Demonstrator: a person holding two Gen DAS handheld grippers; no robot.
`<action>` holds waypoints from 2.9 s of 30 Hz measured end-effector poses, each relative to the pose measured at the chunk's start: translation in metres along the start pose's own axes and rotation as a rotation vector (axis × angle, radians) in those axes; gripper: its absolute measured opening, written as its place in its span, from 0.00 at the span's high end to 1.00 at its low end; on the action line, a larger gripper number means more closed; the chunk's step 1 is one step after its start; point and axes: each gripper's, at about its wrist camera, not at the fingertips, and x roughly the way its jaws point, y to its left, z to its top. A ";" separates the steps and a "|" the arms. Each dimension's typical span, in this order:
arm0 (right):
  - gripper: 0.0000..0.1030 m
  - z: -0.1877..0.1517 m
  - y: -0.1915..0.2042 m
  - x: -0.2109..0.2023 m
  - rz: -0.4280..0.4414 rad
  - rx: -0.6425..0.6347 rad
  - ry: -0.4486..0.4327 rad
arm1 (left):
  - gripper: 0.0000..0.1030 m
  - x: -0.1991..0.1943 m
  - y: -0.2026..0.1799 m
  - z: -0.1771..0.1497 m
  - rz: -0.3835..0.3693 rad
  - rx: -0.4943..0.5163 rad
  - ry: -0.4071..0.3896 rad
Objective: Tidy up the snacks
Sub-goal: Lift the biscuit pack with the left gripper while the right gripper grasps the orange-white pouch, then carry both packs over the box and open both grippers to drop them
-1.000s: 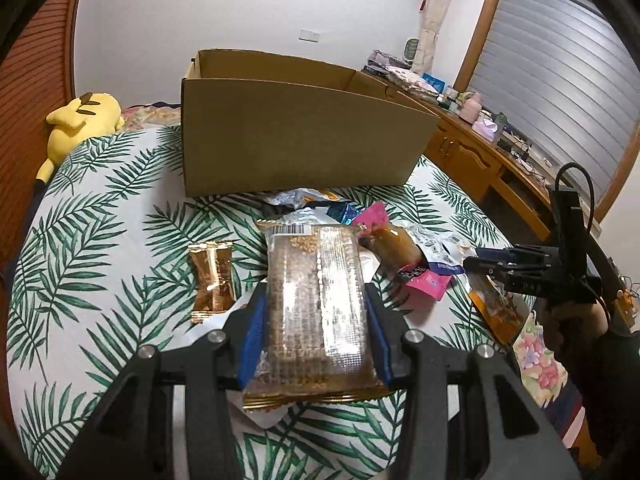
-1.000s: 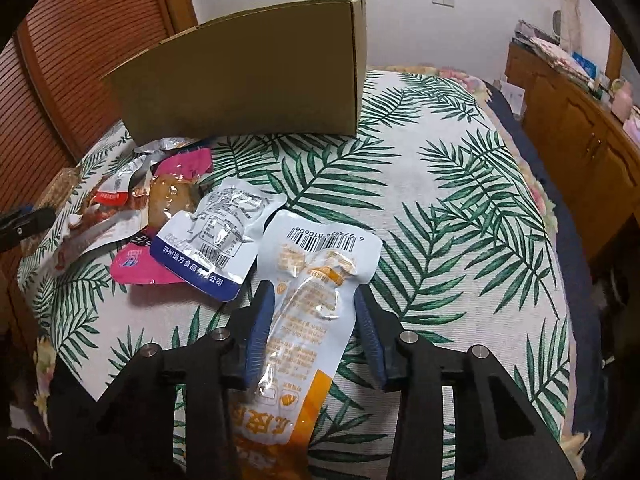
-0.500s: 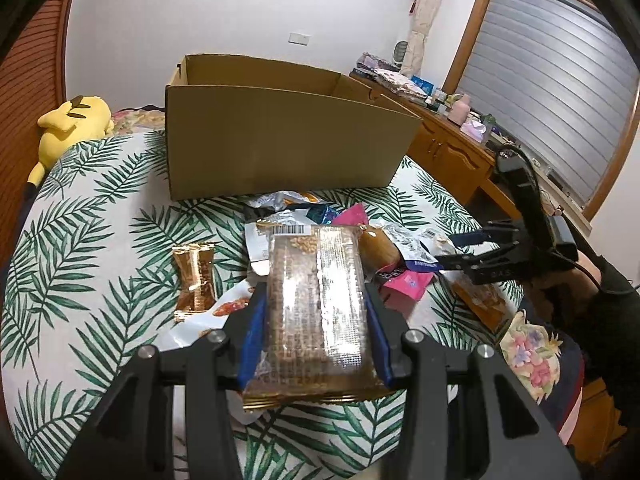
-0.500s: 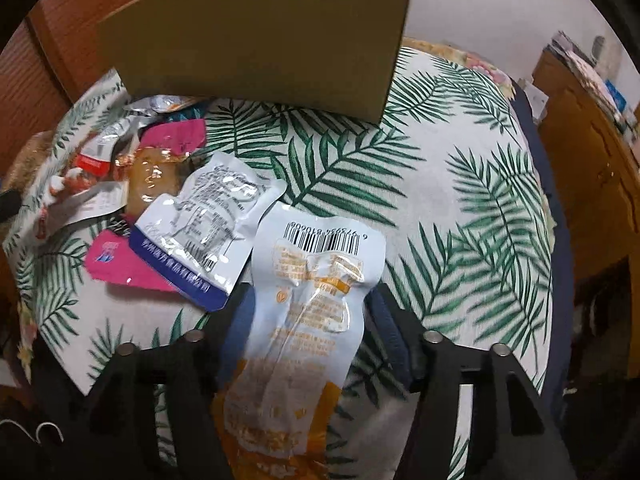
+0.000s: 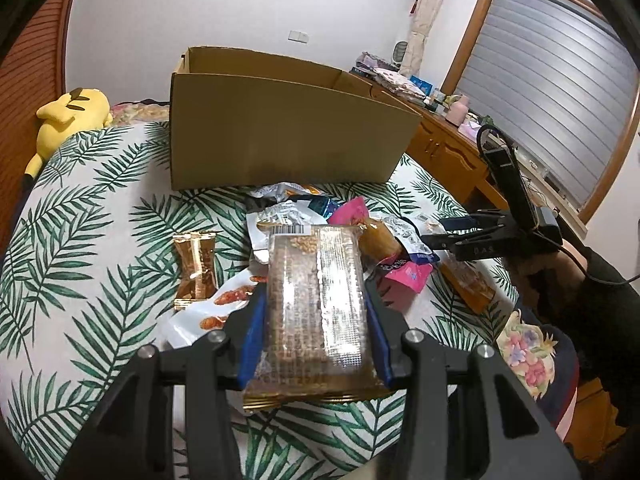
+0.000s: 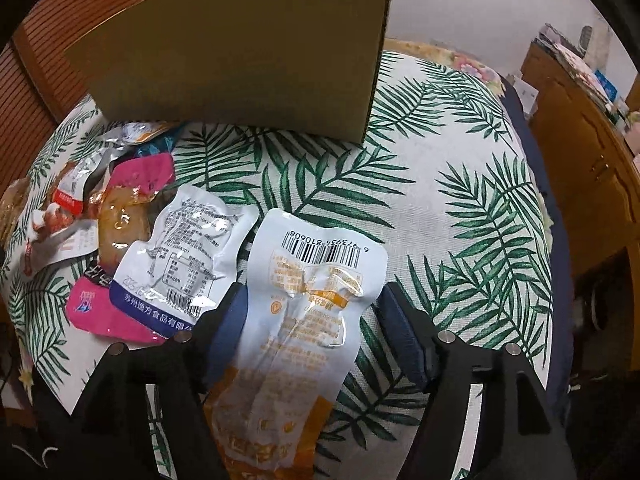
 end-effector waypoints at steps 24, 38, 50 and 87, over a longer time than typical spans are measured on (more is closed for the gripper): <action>0.65 0.006 -0.007 -0.085 0.054 0.017 -0.250 | 0.58 -0.006 -0.013 0.046 0.024 0.067 -0.069; 0.65 0.035 0.002 -0.152 0.048 -0.061 -0.436 | 0.57 -0.011 -0.026 0.112 0.046 0.129 -0.162; 0.65 0.116 0.012 -0.177 0.036 -0.119 -0.567 | 0.57 0.000 -0.026 0.192 0.092 0.180 -0.204; 0.64 0.200 0.016 -0.039 0.035 -0.055 -0.470 | 0.45 0.102 0.049 0.245 0.197 0.088 -0.095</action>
